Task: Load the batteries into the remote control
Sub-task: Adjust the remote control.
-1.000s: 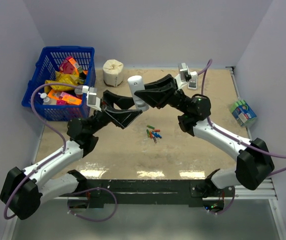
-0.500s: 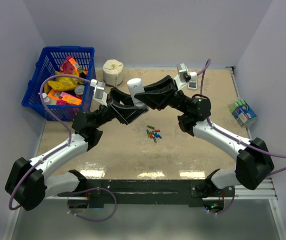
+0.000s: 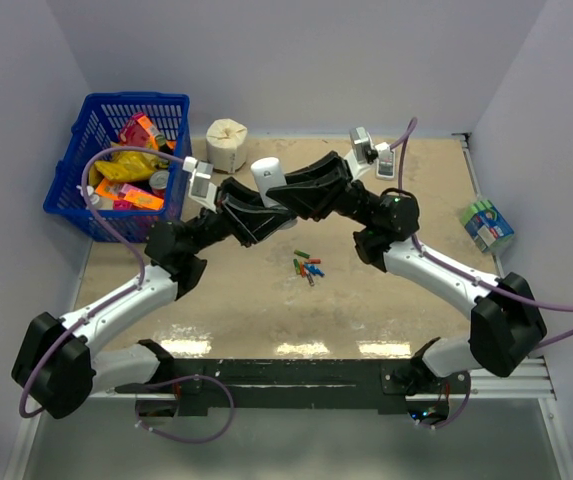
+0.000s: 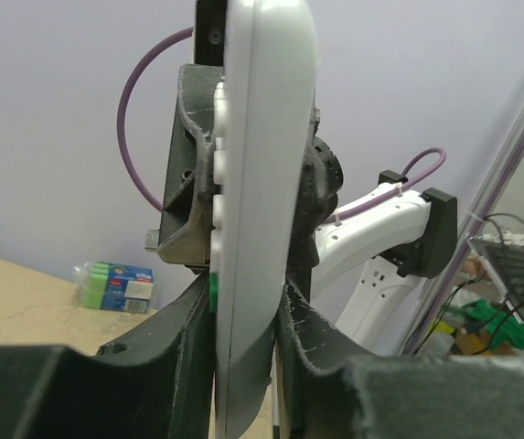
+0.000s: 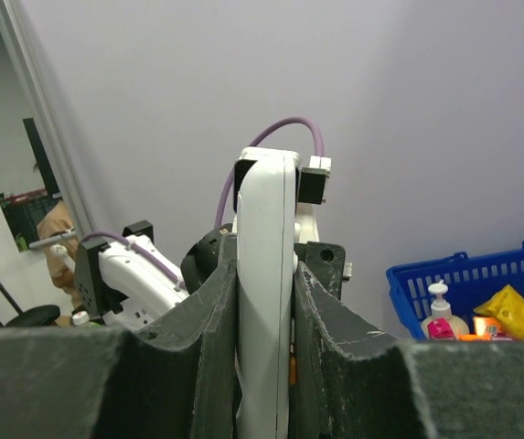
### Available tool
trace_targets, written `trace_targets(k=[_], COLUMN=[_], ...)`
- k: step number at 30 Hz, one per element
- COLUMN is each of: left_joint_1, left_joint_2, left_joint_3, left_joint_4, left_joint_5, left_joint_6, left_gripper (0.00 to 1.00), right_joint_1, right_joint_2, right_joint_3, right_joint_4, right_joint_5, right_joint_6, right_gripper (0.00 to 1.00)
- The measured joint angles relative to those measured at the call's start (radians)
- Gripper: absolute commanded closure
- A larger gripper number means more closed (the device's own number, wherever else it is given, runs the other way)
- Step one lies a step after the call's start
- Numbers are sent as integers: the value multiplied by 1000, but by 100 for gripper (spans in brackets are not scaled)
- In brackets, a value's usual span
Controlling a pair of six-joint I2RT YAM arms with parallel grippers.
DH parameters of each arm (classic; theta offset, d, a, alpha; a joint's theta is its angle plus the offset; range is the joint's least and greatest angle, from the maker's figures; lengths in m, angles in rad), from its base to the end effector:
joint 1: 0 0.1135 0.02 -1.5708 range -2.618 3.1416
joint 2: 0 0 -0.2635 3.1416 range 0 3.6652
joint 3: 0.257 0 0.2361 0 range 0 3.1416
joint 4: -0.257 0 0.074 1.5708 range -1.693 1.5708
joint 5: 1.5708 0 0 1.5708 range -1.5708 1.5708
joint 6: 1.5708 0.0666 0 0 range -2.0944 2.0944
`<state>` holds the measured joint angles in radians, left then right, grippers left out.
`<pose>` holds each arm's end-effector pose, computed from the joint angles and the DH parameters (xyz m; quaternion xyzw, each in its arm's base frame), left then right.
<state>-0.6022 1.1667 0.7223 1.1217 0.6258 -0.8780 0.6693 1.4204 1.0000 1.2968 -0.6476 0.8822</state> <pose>0.1824 -0.1727 0.3920 0.2185 0.4453 -0.6768 0.5439 0.2063 0.2144 0.4333 -0.2632 0.3525 0.7015 0.5606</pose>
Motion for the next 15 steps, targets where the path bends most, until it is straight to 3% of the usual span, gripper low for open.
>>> trace_targets(k=[2, 4, 6, 10, 11, 15], left_joint_1=[0, 0, 0, 0, 0, 0], left_joint_2=[0, 0, 0, -25, -35, -124], left_joint_3=[0, 0, 0, 0, 0, 11], left_joint_4=[1, 1, 0, -75, -104, -372], left_joint_5=[0, 2, 1, -8, -14, -96], left_joint_6=[6, 6, 10, 76, 98, 276], left_gripper=[99, 100, 100, 100, 100, 100], right_joint_1=[0, 0, 0, 0, 0, -1], right_joint_2=[0, 0, 0, -2, -5, -62], right_joint_3=[0, 0, 0, 1, 3, 19], right_joint_4=[-3, -3, -3, -45, -67, -290], right_joint_5=[1, 1, 0, -3, -3, 0], right_joint_6=[4, 7, 8, -14, -27, -173], right_gripper=[100, 100, 93, 65, 51, 26])
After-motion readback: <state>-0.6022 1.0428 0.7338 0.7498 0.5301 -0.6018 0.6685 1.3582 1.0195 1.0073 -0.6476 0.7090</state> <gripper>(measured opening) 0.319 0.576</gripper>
